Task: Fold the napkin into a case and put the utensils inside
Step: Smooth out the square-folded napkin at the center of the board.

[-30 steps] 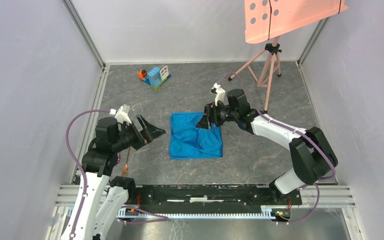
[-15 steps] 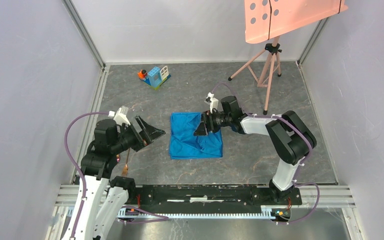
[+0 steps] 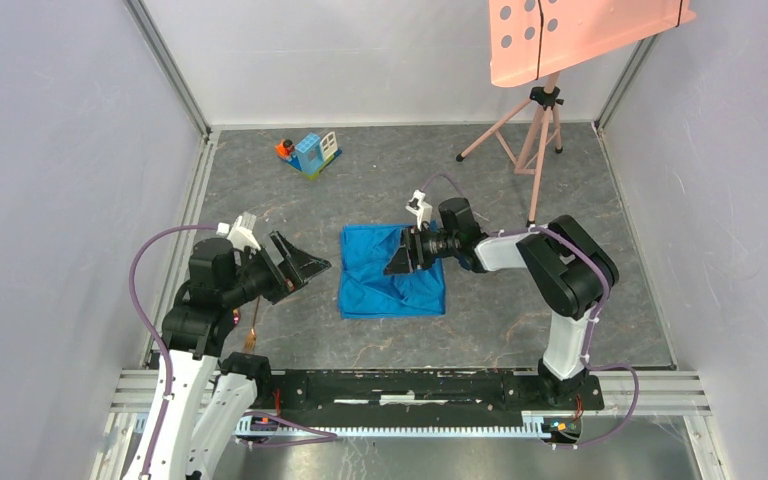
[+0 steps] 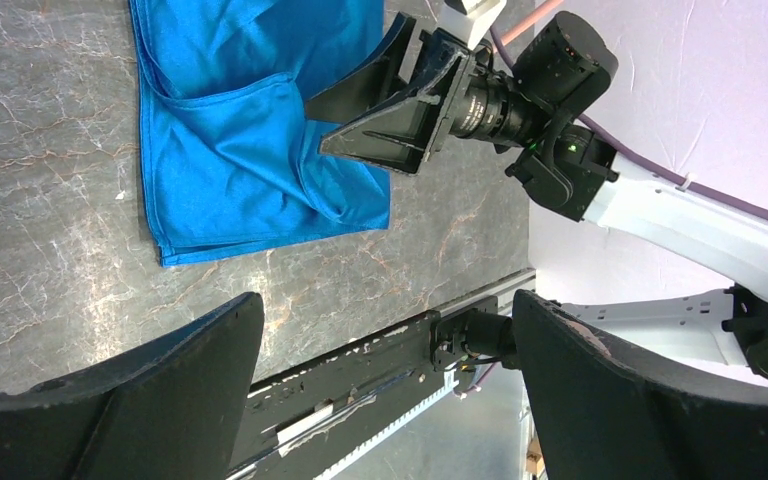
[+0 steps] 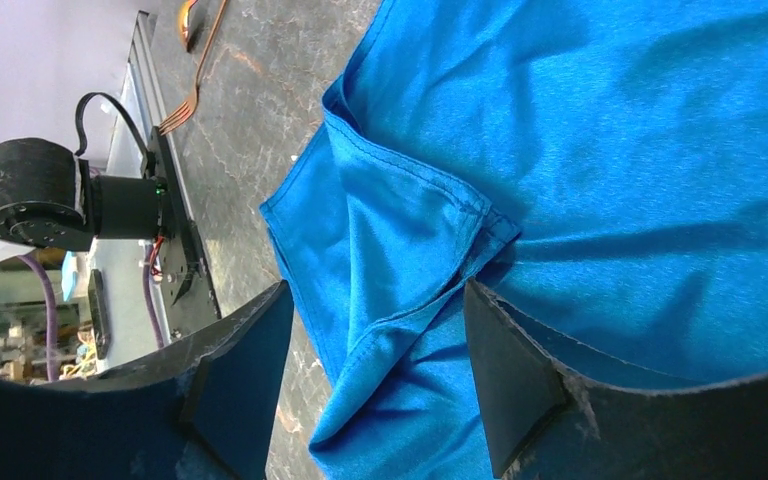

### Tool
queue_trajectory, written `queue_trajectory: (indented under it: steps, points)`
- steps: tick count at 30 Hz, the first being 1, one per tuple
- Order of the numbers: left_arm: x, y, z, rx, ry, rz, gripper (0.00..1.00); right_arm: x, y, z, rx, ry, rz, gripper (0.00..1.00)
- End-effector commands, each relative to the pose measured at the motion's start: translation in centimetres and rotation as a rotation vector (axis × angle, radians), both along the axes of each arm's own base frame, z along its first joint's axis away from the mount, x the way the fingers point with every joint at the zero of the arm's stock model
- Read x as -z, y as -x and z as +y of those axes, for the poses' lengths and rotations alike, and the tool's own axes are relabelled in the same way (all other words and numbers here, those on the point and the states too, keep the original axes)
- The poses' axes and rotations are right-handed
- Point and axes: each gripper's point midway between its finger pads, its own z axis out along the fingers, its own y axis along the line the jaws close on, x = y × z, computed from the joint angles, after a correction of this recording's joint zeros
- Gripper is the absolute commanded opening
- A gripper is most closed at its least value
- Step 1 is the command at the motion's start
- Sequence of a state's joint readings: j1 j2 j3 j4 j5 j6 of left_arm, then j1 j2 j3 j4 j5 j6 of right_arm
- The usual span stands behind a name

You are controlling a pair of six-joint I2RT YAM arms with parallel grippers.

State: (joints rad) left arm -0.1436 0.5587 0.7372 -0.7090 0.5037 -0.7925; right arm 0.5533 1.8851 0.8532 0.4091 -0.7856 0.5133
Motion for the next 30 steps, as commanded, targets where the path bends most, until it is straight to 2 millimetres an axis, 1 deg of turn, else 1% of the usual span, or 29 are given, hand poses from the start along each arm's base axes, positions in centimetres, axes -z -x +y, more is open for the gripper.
queue_trajectory:
  steps: [1, 3, 5, 7, 8, 9, 10, 12, 13, 15, 17, 18, 19, 21, 24, 25, 27, 28, 29, 30]
  points:
    - [-1.6, -0.1, -0.1, -0.004, 0.020, -0.033, 1.00, -1.8, 0.9, 2.5, -0.070, -0.072, -0.031, 0.67]
    - [-1.7, -0.2, -0.1, -0.007, 0.018, -0.036, 1.00, -2.4, 2.3, 3.9, -0.111, -0.095, -0.017, 0.65]
    - [-2.1, -0.1, 0.1, -0.011, 0.007, -0.044, 1.00, -3.8, 5.1, 5.5, -0.172, -0.143, 0.000, 0.64]
    - [-2.6, -0.2, 0.4, -0.026, -0.008, -0.063, 1.00, -6.2, 8.9, 7.1, -0.248, -0.198, -0.003, 0.64]
    - [-2.7, -0.2, 0.6, -0.032, -0.018, -0.073, 1.00, -7.0, 10.0, 7.4, -0.267, -0.209, -0.017, 0.66]
    - [-2.8, -0.3, 0.8, -0.040, -0.028, -0.081, 1.00, -7.7, 10.6, 7.4, -0.273, -0.209, -0.050, 0.68]
    - [-2.7, -0.5, 0.8, -0.042, -0.036, -0.084, 1.00, -7.8, 10.4, 6.8, -0.255, -0.192, -0.072, 0.70]
    - [-2.5, -0.6, 0.7, -0.033, -0.036, -0.079, 1.00, -7.2, 9.4, 5.4, -0.205, -0.151, -0.123, 0.74]
    - [-2.3, -0.8, 0.5, -0.024, -0.028, -0.072, 1.00, -6.7, 9.2, 4.8, -0.196, -0.137, -0.115, 0.74]
    - [-2.0, -0.9, 0.0, -0.002, -0.008, -0.057, 1.00, -6.5, 8.9, 3.7, -0.198, -0.131, -0.102, 0.75]
    - [-2.1, -1.0, -0.3, 0.020, 0.002, -0.060, 1.00, -6.5, 8.0, 2.7, -0.169, -0.114, -0.124, 0.76]
    - [-2.0, -1.2, -0.4, 0.023, -0.001, -0.064, 1.00, -6.2, 7.1, 2.2, -0.148, -0.085, -0.131, 0.76]
    - [-1.8, -1.5, -0.4, 0.026, -0.007, -0.071, 1.00, -5.4, 6.6, 1.6, -0.133, -0.037, -0.124, 0.75]
    - [-0.6, -2.2, -0.5, 0.033, -0.017, -0.057, 0.99, -4.0, 5.5, 0.3, -0.087, 0.045, -0.109, 0.71]
    - [1.9, -3.4, -0.9, 0.058, -0.057, -0.003, 0.95, -1.8, 4.9, -2.4, -0.009, 0.192, -0.112, 0.60]
    - [2.9, -3.9, -1.2, 0.069, -0.086, 0.023, 0.94, -1.1, 5.1, -3.3, 0.004, 0.237, -0.110, 0.57]
    - [4.3, -4.7, -1.8, 0.092, -0.129, 0.048, 0.94, 0.1, 5.9, -4.5, 0.018, 0.284, -0.092, 0.51]
    - [4.7, -5.1, -2.2, 0.104, -0.140, 0.050, 0.94, 0.6, 6.3, -5.2, 0.026, 0.303, -0.085, 0.48]
    - [5.1, -5.5, -2.8, 0.123, -0.150, 0.058, 0.94, 1.6, 6.8, -6.1, 0.037, 0.337, -0.073, 0.46]
    - [5.3, -6.0, -3.1, 0.133, -0.160, 0.060, 0.94, 2.5, 6.8, -7.2, 0.060, 0.376, -0.075, 0.45]
